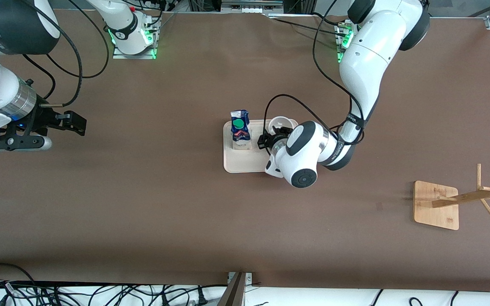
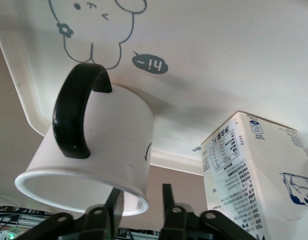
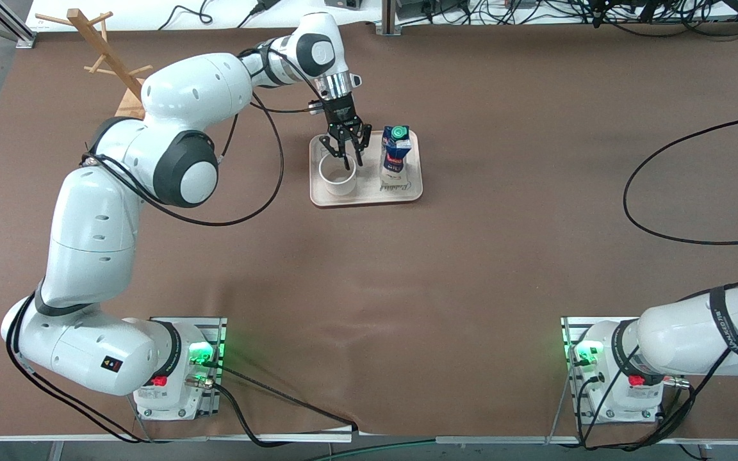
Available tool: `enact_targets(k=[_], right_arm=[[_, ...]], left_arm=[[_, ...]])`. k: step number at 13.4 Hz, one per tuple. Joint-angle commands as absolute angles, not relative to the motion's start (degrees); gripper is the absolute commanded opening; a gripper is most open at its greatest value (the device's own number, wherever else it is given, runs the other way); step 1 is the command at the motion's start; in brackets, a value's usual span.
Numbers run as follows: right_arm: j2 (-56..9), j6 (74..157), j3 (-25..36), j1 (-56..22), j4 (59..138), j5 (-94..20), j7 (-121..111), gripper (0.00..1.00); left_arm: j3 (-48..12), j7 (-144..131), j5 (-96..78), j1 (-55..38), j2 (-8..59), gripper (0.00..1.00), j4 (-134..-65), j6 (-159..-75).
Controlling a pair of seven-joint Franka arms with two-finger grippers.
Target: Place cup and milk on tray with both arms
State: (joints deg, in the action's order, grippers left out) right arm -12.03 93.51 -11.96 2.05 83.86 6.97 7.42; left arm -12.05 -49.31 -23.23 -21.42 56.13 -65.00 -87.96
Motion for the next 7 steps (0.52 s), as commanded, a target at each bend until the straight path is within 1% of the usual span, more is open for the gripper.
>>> enact_targets(k=[1, 2, 3, 4, 5, 6, 7], right_arm=[[-10.9, 93.69, -11.34, 2.9, 84.73, 7.03, 5.63, 1.0], [-10.99, 93.52, -10.47, 2.81, 84.55, 6.68, 5.71, 1.0], [-11.33, 93.17, -8.63, 2.55, 82.38, 4.24, 5.63, 1.0], [-11.42, 93.08, -5.05, 0.29, 81.57, 1.61, 5.36, 1.0], [-11.43, 93.25, 1.17, -5.13, 81.48, 0.8, 4.93, 1.0], [-11.43, 93.25, 4.71, -7.88, 81.47, 0.7, 4.57, 1.0], [-11.34, 93.25, 4.83, -7.91, 81.56, 0.7, 4.22, 1.0]], left_arm=[[-11.69, -49.39, -23.38, -21.27, 54.5, 1.0, -64.69, -87.63], [-11.69, -49.39, -23.29, -20.49, 53.19, 1.0, -64.25, -86.41], [-11.69, -49.13, -23.12, -19.61, 51.43, 1.0, -63.73, -84.66], [-11.69, -49.04, -23.03, -18.29, 49.33, 1.0, -62.5, -82.55], [-11.69, -48.61, -23.03, -16.98, 47.74, 1.0, -61.88, -81.14], [-11.69, -47.3, -22.94, -15.57, 46.07, 1.0, -61.88, -80.86], [-11.6, -45.2, -21.11, -14.34, 43.79, 1.0, -61.87, -80.86]])
